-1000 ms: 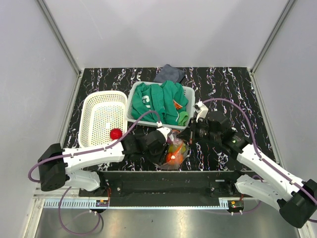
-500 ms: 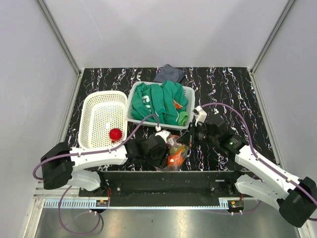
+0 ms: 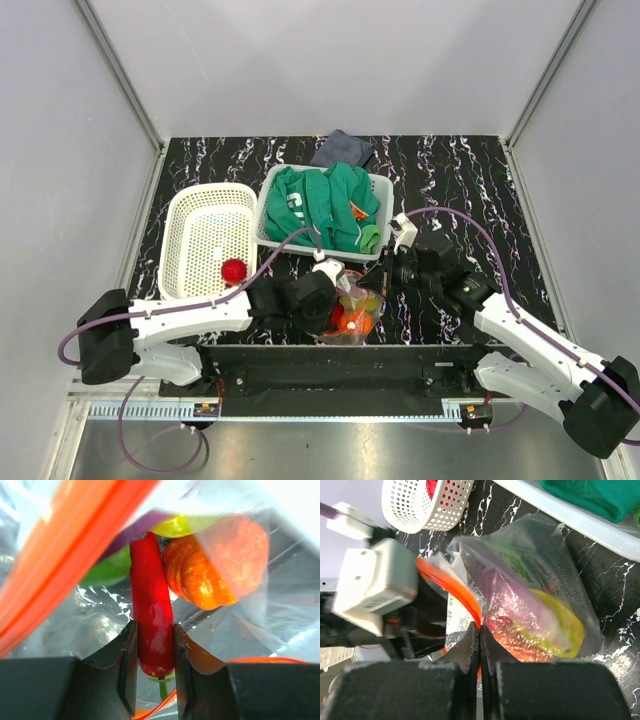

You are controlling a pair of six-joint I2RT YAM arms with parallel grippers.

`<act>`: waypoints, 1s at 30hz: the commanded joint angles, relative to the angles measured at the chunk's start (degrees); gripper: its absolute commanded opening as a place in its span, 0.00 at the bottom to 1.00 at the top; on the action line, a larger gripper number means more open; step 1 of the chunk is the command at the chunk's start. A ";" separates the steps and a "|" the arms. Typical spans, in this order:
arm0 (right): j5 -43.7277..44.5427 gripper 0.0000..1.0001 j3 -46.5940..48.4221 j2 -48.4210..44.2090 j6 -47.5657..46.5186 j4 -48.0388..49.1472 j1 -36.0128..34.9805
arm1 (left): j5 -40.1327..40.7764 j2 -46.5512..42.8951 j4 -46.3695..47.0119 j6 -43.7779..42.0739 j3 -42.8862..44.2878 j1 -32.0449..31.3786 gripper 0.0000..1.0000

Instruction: Open the zip-top bag and remove the fake food

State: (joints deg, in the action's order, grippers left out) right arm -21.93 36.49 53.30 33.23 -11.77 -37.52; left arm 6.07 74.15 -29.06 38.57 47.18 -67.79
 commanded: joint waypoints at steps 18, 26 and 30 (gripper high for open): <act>-5.39 0.00 2.62 -0.21 -2.91 4.03 -0.63 | 15.90 9.08 -11.90 -9.91 25.07 -0.24 0.00; -9.01 0.00 2.19 -0.04 -0.63 7.46 -0.71 | 21.00 8.65 -9.70 -15.27 24.19 -0.06 0.00; -7.42 0.00 1.48 0.31 -0.71 7.46 -0.71 | 18.91 6.89 -9.44 -15.89 25.68 -0.15 0.00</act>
State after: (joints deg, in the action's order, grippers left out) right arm -29.04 36.80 54.04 32.05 -7.03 -37.56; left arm 21.15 84.14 -42.72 25.19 68.97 -68.10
